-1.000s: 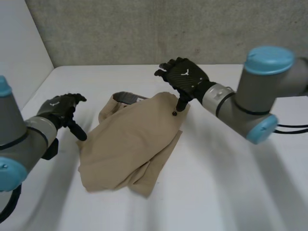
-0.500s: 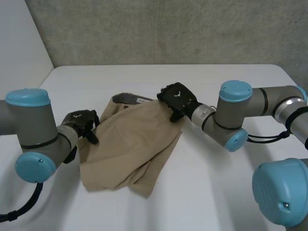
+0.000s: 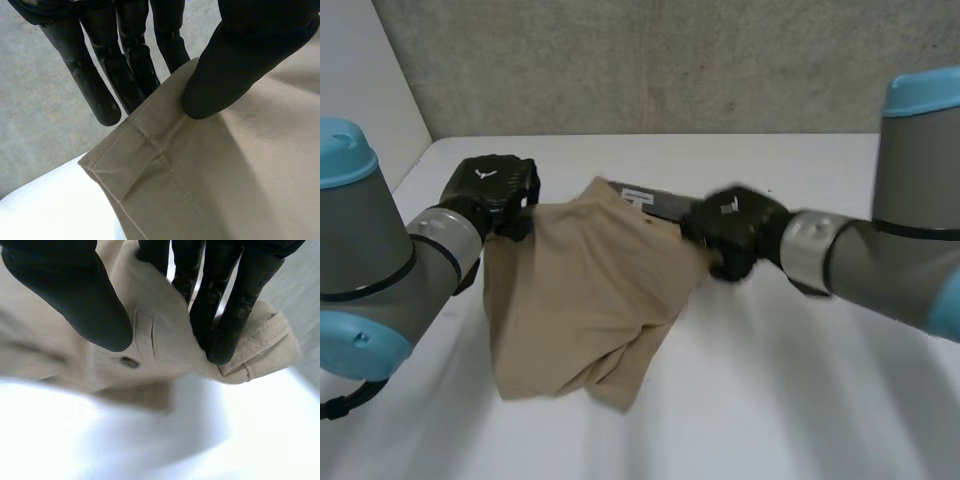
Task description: Fold the shorts.
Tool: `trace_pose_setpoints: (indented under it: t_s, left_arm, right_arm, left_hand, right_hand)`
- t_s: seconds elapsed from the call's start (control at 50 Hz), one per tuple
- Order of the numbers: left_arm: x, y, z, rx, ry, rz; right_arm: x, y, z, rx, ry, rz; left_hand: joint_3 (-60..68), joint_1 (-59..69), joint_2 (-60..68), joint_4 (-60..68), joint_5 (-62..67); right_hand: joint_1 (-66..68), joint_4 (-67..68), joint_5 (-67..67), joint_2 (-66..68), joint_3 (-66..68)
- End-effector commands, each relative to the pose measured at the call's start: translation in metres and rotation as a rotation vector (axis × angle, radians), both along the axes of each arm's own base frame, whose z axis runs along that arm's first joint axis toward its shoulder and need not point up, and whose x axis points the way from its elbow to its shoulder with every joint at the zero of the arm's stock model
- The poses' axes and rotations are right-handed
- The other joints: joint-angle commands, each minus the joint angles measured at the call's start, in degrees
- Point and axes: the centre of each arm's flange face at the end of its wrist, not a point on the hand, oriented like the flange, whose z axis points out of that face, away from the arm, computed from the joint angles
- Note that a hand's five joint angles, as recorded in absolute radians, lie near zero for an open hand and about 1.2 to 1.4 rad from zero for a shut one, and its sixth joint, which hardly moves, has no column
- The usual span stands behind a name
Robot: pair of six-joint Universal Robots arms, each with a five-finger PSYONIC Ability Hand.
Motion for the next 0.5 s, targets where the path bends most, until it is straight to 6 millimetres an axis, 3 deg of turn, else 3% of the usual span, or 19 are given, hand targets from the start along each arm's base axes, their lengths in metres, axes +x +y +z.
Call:
trace_pose_setpoints:
  t_s: [0.02, 0.1, 0.18, 0.4, 0.5]
  left_arm:
    - [-0.003, 0.02, 0.005, 0.002, 0.004, -0.054]
    - [-0.003, 0.029, 0.005, 0.009, 0.001, -0.066]
    - [-0.002, 0.034, -0.001, 0.031, -0.008, -0.071]
    - [0.002, 0.035, -0.002, 0.039, -0.013, -0.059]
    - [0.002, 0.035, -0.001, 0.03, -0.023, -0.061]
  right_arm:
    - [-0.014, 0.027, 0.012, 0.083, 0.136, 0.062]
    - [-0.009, 0.005, 0.023, -0.026, 0.004, -0.028]
    - [-0.017, -0.01, 0.032, -0.098, -0.066, -0.14]
    - [-0.027, -0.006, 0.001, -0.046, 0.013, -0.184]
    - [-0.023, -0.02, -0.02, -0.068, 0.031, -0.18]
  left_hand:
    - [10.23, 11.95, 9.67, 9.69, 11.12]
    - [10.23, 11.95, 9.66, 9.69, 11.12]
    - [10.23, 11.95, 9.66, 9.69, 11.12]
    - [9.89, 11.61, 9.33, 9.35, 10.78]
    - [10.06, 11.78, 9.5, 9.52, 10.95]
  right_hand:
    - [-36.63, -46.99, -45.34, -45.4, -45.35]
    - [-43.51, -53.88, -52.23, -52.29, -52.23]
    - [-43.35, -53.72, -52.07, -52.13, -52.07]
    - [-43.02, -53.38, -51.73, -51.79, -51.74]
    - [-42.85, -53.21, -51.56, -51.62, -51.57]
